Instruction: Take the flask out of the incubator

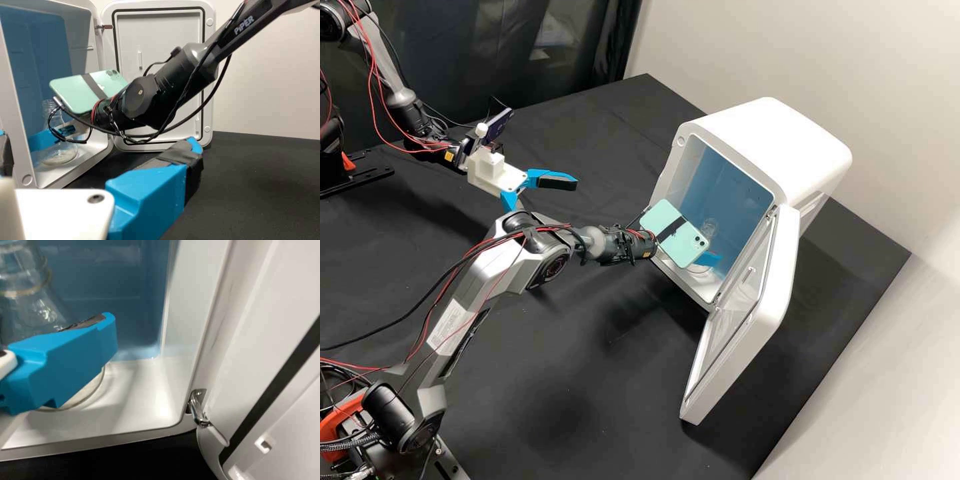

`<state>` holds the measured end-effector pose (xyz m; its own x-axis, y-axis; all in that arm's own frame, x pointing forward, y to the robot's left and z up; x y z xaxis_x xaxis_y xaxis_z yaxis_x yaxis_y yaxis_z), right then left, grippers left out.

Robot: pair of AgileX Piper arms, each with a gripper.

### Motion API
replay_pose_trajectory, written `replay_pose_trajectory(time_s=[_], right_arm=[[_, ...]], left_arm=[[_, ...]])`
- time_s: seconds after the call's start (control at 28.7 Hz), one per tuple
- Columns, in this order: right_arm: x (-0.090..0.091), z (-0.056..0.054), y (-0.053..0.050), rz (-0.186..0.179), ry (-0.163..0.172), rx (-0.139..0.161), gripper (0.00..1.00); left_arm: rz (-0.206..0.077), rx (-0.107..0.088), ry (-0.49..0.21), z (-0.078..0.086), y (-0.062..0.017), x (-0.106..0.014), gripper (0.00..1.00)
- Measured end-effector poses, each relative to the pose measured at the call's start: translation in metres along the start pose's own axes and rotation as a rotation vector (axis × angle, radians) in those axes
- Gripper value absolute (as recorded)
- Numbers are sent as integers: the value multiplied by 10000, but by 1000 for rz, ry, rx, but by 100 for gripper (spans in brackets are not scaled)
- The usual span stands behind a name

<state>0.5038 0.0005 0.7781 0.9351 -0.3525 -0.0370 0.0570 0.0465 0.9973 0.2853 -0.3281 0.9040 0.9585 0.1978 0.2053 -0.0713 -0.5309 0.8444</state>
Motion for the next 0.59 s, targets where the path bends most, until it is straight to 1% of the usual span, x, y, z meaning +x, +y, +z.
replay_pose_trajectory(time_s=[0.07, 0.59], right_arm=[[18, 15, -26, -7, -3, -5, 0], [29, 12, -27, -6, -2, -7, 0]], left_arm=[[0, 0, 0, 0, 0, 0, 100], [0, 0, 0, 0, 0, 0, 100]])
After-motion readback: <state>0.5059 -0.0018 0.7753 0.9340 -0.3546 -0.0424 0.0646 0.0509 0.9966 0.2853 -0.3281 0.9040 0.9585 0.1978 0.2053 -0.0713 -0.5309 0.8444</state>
